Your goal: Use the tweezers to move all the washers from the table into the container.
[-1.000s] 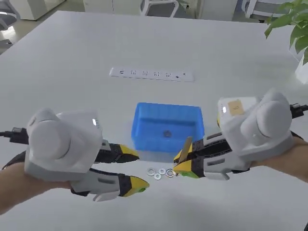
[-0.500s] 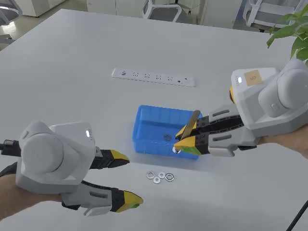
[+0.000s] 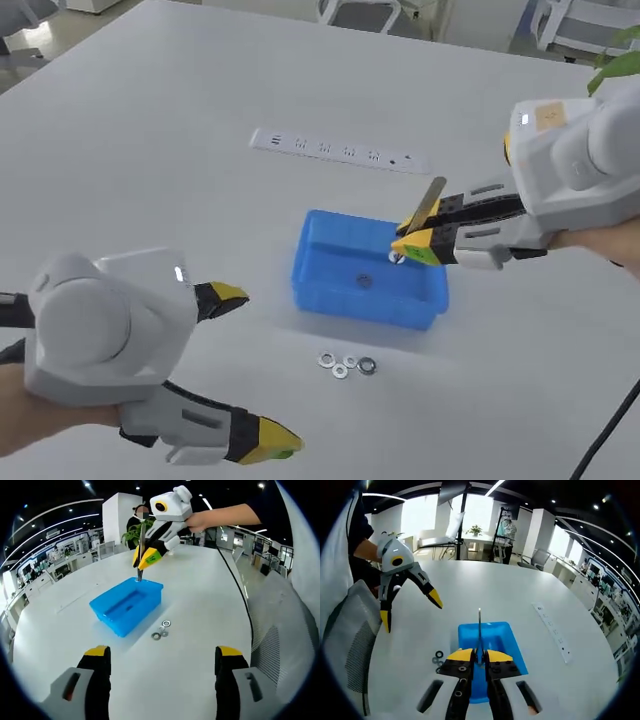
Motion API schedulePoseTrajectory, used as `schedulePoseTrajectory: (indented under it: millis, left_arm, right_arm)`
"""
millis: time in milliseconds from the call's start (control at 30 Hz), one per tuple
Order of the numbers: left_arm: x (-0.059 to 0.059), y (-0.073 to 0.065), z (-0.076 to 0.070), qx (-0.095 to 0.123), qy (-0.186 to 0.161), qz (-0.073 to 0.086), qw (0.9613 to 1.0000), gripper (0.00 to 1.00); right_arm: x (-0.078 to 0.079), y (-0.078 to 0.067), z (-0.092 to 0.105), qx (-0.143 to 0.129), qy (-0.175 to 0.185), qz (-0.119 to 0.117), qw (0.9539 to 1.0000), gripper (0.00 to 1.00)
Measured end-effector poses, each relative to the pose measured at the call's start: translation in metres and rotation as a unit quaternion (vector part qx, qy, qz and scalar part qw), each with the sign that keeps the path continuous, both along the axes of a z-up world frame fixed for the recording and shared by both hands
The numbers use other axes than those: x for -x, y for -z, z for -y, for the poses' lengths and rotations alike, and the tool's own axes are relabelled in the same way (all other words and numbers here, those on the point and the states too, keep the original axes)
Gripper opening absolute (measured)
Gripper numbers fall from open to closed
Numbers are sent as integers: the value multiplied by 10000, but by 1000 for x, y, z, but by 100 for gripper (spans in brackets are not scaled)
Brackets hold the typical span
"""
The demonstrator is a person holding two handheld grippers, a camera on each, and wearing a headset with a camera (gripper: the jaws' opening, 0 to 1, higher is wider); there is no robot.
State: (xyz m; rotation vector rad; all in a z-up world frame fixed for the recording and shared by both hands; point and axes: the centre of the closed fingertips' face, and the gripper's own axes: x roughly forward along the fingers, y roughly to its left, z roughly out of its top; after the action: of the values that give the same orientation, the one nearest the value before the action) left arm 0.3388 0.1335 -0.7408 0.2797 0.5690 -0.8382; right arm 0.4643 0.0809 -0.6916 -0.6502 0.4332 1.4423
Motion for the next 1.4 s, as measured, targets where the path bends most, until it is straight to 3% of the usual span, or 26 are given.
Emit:
schedulePoseTrajectory:
  millis: [100, 300, 433, 567, 633, 1400]
  left_arm:
    - [1, 1, -2, -2, -70, -33, 10000, 94]
    - [0, -3, -8, 94, -255, -34, 9996, 93]
    - [1, -4, -10, 111, -321, -35, 9994, 93]
    - [2, 1, -16, -4, -339, -100, 9994, 92]
    - [1, -1, -17, 47, -389, -105, 9992, 92]
    - [10, 8, -24, -12, -430, -281, 9987, 92]
  right_arm:
    - [-8, 8, -1, 64, 33, 136, 9999, 9]
    - [-20, 29, -6, 25, 157, 8, 9999, 9]
    - [-19, 44, -8, 21, 165, -168, 9997, 9]
    - [-16, 59, -9, 71, 148, -228, 9996, 9]
    - [-14, 64, -9, 90, 135, -249, 9996, 9]
    - [-18, 70, -10, 61, 261, -352, 9990, 10]
